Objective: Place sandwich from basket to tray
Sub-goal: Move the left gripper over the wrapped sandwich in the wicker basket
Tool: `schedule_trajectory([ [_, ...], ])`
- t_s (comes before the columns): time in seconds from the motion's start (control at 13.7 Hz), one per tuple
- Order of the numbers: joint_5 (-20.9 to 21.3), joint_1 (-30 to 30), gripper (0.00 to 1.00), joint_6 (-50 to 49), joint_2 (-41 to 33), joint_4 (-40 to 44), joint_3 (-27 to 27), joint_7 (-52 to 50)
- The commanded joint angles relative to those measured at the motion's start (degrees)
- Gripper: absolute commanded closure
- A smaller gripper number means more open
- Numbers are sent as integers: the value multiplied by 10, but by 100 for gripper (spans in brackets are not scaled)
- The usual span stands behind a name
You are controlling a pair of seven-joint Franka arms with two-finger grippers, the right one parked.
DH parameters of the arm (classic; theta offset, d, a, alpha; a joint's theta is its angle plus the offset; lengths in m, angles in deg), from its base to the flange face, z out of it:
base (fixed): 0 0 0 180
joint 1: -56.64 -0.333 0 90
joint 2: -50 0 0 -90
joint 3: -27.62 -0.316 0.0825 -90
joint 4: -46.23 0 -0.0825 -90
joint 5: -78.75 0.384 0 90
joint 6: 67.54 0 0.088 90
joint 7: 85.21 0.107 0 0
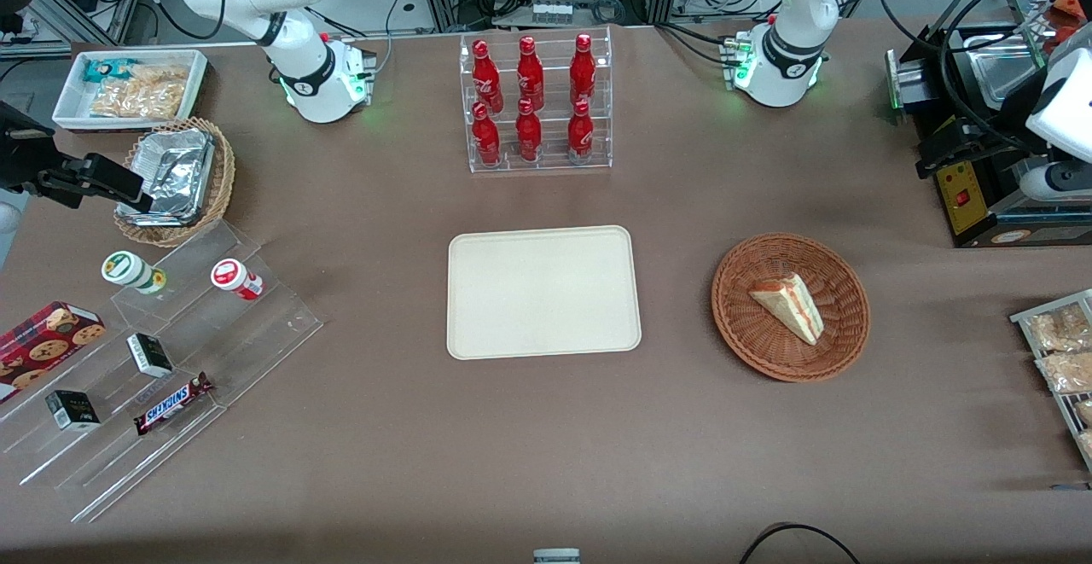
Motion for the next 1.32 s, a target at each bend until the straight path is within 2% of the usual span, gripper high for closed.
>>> schedule_trajectory([
  [0.0, 0, 8, 0, -10, 2, 5, -7, 7],
  [0.29, 3, 9, 0, -5, 30, -17, -7, 2],
  [0.51, 6, 11, 0, 73, 30, -101, -5, -9],
  [0.66, 22, 16, 0, 129, 27, -154, 0, -73],
  [1.24, 25, 18, 0, 400, 11, -367, 46, -360],
])
